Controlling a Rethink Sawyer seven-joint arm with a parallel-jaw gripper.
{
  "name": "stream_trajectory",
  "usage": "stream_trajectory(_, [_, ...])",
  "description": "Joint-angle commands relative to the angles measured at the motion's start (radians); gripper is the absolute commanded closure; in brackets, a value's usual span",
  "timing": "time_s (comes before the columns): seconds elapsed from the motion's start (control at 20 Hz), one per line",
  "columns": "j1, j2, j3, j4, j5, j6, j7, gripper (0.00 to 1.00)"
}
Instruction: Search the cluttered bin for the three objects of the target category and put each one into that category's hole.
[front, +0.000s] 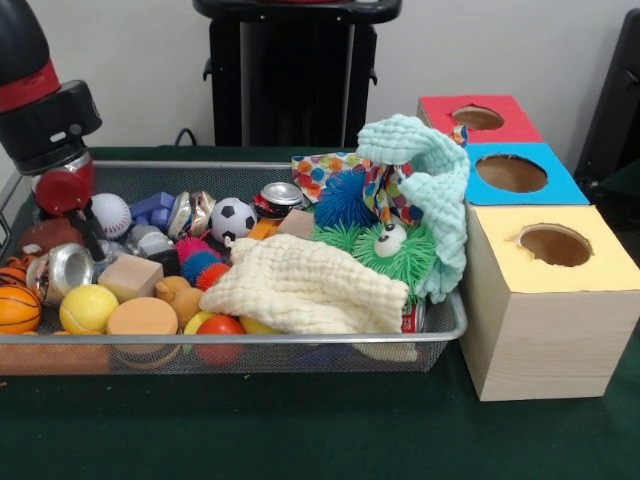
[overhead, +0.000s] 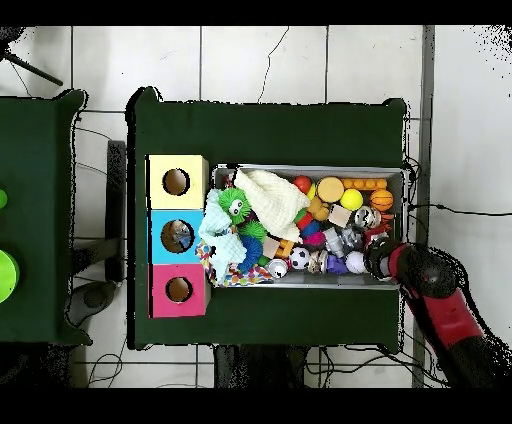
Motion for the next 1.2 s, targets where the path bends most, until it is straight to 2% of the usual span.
stream_trajectory(0.05, [0.069,-0.130,0.027,0.052,-0.027,0.034,0.062,1.00])
stream_trajectory(0.3, [0.146,-0.189,-0.001,0.038,0.015,0.103,0.112,1.00])
stream_trajectory(0.6, [0.237,-0.246,-0.064,-0.026,0.042,0.224,0.154,1.00])
stream_trajectory(0.9, [0.306,-0.285,-0.101,-0.027,0.080,0.246,0.213,1.00])
stream_trajectory(1.0, [0.310,-0.276,-0.099,-0.020,0.096,0.224,0.210,1.00])
stream_trajectory(1.2, [0.298,-0.210,-0.111,-0.071,0.086,0.216,0.150,1.00])
